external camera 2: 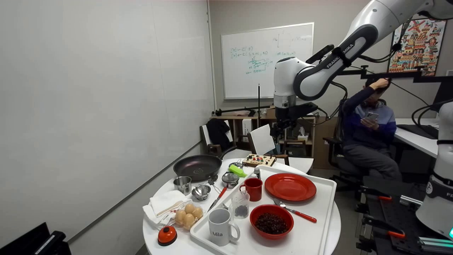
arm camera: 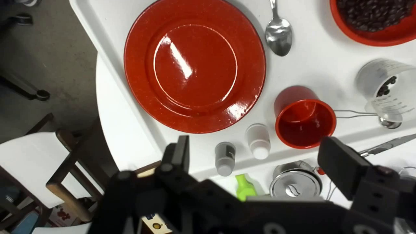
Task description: Put the orange cup on the orange plate
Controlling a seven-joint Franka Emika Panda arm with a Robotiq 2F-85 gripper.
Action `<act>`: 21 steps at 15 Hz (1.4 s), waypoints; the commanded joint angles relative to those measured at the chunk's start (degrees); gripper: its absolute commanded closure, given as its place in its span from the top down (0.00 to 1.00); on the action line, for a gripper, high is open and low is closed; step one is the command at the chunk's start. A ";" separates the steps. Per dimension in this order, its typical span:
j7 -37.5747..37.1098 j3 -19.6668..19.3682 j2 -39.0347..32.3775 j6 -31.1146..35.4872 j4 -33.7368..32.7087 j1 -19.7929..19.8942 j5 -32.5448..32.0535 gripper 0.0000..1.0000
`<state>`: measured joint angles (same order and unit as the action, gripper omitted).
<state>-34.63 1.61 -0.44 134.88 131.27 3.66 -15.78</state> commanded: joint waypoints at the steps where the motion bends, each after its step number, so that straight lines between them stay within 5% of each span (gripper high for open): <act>1: -2.65 -2.39 -6.84 -0.13 -5.42 -0.64 -3.25 1.00; 10: -2.71 -7.54 -17.37 -2.29 -10.67 -1.90 0.34 1.00; 14: -1.43 -8.29 -15.26 -0.13 -7.73 -2.37 -0.57 1.00; 18: -13.54 -12.30 -12.59 10.99 -2.15 -6.12 -15.40 1.00; 21: -20.92 -13.45 -13.10 15.55 -2.03 -7.46 -20.50 1.00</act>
<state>-48.81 -9.99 -14.27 146.32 127.86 -1.65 -31.58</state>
